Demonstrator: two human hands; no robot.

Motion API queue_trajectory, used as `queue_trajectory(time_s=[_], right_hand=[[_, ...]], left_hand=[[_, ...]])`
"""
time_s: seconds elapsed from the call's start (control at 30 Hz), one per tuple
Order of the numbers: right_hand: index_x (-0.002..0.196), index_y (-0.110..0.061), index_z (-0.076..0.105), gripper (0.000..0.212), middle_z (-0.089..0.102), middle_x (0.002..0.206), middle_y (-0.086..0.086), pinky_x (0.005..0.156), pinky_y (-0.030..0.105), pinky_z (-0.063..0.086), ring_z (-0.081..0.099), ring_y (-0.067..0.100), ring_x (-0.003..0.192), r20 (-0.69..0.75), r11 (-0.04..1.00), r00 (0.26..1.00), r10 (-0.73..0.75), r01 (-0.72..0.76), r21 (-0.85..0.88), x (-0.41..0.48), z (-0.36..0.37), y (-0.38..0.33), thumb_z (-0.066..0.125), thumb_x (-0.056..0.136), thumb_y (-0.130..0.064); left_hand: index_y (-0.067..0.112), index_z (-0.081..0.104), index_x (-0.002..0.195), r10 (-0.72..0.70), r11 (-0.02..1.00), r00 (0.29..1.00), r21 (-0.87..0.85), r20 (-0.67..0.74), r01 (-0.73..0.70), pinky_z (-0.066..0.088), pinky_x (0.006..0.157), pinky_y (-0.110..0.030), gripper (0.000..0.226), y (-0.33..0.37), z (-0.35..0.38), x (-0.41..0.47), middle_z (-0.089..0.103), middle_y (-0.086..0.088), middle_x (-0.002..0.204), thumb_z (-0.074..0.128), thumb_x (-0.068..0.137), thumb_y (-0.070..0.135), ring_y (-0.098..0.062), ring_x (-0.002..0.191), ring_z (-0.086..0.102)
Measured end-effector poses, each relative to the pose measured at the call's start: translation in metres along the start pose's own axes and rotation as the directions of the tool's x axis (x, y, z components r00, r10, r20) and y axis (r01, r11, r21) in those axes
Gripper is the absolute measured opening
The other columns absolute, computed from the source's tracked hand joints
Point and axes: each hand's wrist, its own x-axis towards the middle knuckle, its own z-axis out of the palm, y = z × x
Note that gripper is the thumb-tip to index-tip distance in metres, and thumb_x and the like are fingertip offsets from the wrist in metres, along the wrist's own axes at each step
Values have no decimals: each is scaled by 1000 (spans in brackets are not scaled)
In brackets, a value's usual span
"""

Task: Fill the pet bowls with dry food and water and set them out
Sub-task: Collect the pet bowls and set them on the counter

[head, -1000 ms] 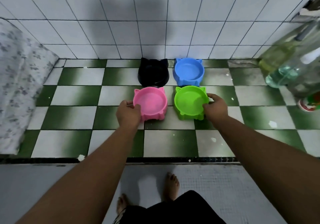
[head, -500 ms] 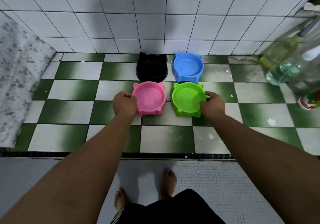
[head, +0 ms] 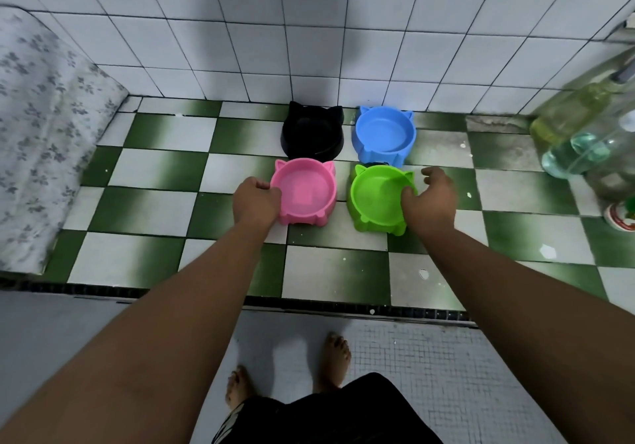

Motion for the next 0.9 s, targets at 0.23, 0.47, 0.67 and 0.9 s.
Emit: queue_trajectory(time_s=[0.23,0.47,0.67,0.9], right_hand=[[124,-10,57,43,58,121,14,90,42,47,50,32,115,24,983,983,-181,181,-19,-11,12,-42,64,83,-23],[115,-3,60,38,58,111,17,92,34,39,54,33,105,140,905,894,-425,415,99,-53,34,-82,64,78,-12],[126,-4,58,45,59,119,16,97,41,47,57,33,108,316,829,766,-559,520,206,-132,67,-145,62,83,-16],[130,-15,57,44,59,122,7,95,41,50,58,19,101,432,745,609,-665,581,328,-289,118,-225,64,86,-13]], left_hand=[[17,61,96,45,999,999,23,13,-46,59,72,-36,7,-7,-15,-11,66,2,88,66,91,18,-21,81,69],[18,64,111,139,990,990,-12,-10,-139,41,63,-21,19,-21,-61,-25,65,4,94,66,93,23,-3,75,57],[18,68,104,195,976,975,-80,-109,-204,48,77,-27,17,-79,-142,-49,68,3,90,69,91,29,-19,85,65],[20,70,103,60,977,965,-184,-254,-110,52,79,-30,15,-191,-270,-103,63,8,85,66,93,30,-19,85,65]])
